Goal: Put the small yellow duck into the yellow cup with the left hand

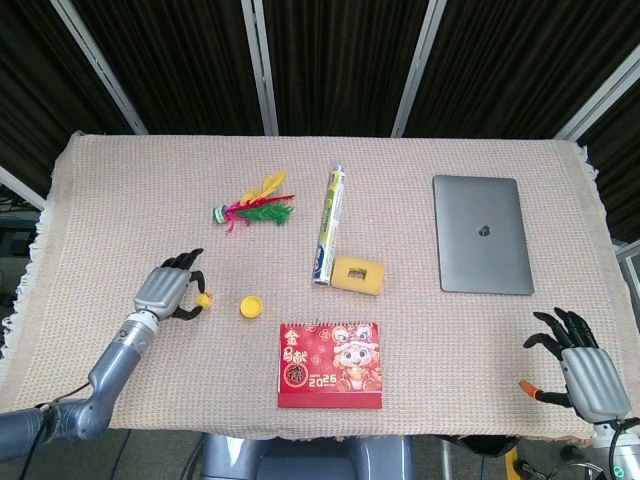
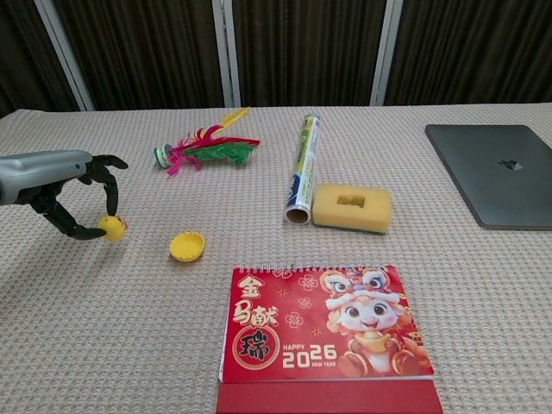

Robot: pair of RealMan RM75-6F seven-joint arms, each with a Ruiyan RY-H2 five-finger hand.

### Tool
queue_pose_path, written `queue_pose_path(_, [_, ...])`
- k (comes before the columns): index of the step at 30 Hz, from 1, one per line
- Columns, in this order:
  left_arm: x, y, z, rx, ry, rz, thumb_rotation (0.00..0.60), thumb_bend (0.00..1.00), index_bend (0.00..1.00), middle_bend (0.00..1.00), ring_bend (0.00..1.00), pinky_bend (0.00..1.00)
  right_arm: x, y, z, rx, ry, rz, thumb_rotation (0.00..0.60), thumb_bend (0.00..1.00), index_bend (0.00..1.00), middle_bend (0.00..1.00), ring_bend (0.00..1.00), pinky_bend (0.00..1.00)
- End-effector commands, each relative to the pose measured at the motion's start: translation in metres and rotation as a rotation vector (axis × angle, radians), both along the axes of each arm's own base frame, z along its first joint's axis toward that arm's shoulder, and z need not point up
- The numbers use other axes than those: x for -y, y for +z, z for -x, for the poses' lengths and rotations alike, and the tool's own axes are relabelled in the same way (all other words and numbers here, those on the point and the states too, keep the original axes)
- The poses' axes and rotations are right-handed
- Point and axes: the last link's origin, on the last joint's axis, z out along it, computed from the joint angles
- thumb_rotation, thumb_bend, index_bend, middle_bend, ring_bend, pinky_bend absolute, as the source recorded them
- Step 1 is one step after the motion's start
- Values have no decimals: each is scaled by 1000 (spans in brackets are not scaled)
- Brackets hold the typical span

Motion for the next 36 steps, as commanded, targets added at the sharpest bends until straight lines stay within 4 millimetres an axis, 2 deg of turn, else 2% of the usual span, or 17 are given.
queue_pose_path(1, [-3,3,-3,8,-10,-12,600,344,536,0,55,141,0,0,0,0,0,0,600,0,419,132,0,0])
queue_pose_path(9, [-7,0,-22,42,-43,-13,600,346,536,0,56,145,0,0,0,0,1,-1,600,0,419,131,0,0])
queue_pose_path(10, [-10,-3,-34,72,-54,-12,600,346,536,0,56,146,0,0,0,1,2,-2,600,0,419,131,0,0])
queue_pose_path(16, [-16,-6,-50,80,-79,-13,600,346,536,0,57,148,0,0,0,3,5,-3,600,0,419,131,0,0])
queue_pose_path(36, [-2,-29,-64,82,-77,39,600,345,536,0,59,152,0,1,0,7,10,-6,600,0,419,131,0,0])
